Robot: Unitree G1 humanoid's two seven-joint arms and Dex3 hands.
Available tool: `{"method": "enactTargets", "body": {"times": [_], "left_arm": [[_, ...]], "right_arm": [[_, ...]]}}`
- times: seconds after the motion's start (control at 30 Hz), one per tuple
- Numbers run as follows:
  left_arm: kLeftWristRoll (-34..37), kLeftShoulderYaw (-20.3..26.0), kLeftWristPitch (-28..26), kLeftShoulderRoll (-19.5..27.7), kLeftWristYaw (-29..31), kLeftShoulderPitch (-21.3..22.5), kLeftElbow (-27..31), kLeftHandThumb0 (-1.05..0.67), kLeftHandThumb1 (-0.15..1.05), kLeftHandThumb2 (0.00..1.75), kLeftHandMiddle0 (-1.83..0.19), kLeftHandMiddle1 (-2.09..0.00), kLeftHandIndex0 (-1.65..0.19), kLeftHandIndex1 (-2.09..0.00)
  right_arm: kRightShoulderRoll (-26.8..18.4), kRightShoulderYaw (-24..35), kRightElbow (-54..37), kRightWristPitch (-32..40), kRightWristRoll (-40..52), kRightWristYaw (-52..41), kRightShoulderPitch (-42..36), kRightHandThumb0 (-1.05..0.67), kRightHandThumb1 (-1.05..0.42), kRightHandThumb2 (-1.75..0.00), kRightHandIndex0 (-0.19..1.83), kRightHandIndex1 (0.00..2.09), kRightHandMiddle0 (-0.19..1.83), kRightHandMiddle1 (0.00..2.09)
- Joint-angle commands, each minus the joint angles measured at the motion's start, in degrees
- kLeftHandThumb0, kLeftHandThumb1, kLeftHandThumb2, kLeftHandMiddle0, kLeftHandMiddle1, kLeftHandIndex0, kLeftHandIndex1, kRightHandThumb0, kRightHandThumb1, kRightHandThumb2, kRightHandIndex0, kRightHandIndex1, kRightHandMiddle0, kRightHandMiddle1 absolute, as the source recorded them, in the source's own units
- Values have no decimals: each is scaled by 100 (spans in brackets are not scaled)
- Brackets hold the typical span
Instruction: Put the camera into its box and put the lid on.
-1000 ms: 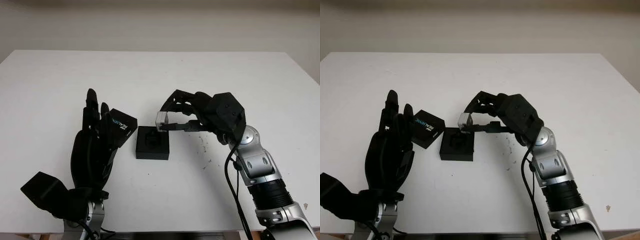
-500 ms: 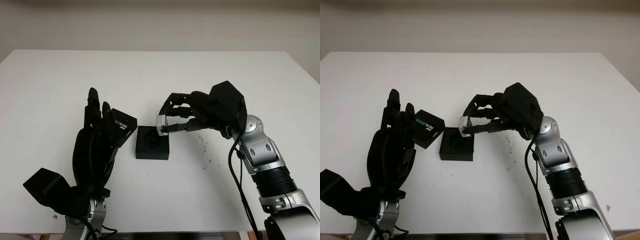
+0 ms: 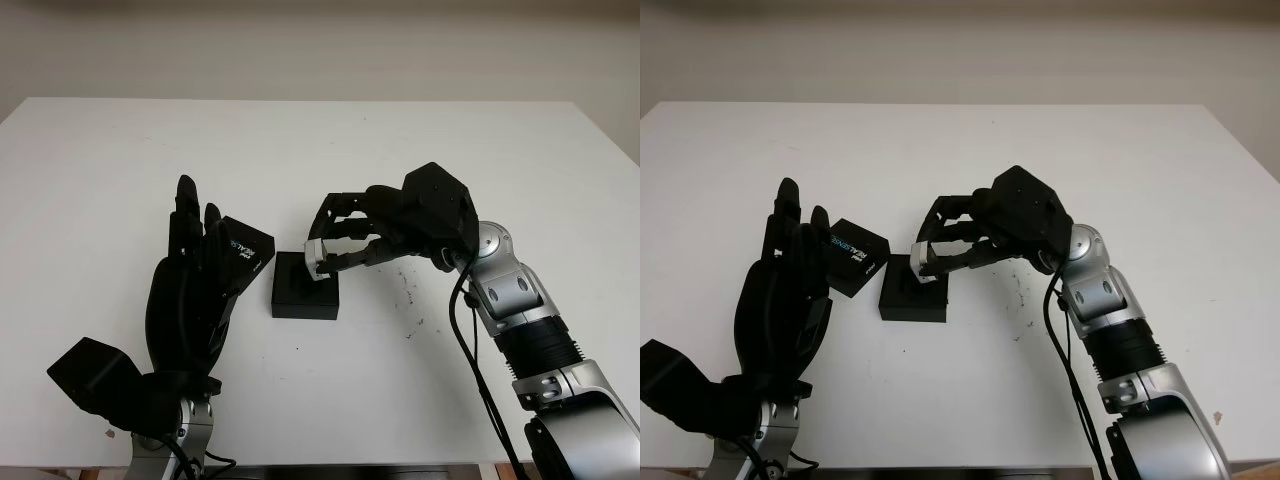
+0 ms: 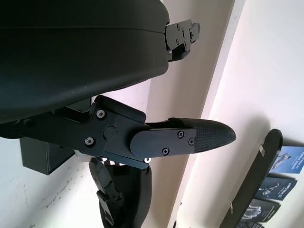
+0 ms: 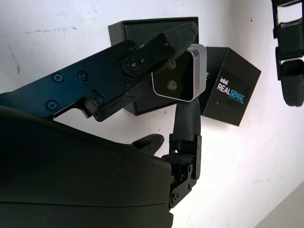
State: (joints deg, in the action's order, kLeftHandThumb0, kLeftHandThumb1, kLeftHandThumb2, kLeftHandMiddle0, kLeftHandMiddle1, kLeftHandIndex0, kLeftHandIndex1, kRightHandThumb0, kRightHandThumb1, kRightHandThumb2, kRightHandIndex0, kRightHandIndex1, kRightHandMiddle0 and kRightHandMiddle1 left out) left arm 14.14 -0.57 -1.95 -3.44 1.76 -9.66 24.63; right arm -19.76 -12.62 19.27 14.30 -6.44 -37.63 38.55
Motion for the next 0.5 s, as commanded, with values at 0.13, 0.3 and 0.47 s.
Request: {"method": "enactTargets", "body": {"times": [0.13,0.3,0.47], "left_arm": [[36,-12,70,-50,21,-40,68,-74,105,43,18,-5,19,-5],[11,-16,81,-44,12,-44,77,-74,105,44,18,-5,18,-5],[20,-16,72,-46,12,-50,80,-74,105,44,18,-5,18,-5]], "right_arm": [[-35,-2,63,-80,10,-71,166,-47,-93,-6,34,23,40,185],[-76,-24,90,-74,-37,-125,201,-48,-93,-6,33,21,38,189],[-125,-31,133,-145,-100,-177,241,-49,-93,-5,34,21,36,190]]}}
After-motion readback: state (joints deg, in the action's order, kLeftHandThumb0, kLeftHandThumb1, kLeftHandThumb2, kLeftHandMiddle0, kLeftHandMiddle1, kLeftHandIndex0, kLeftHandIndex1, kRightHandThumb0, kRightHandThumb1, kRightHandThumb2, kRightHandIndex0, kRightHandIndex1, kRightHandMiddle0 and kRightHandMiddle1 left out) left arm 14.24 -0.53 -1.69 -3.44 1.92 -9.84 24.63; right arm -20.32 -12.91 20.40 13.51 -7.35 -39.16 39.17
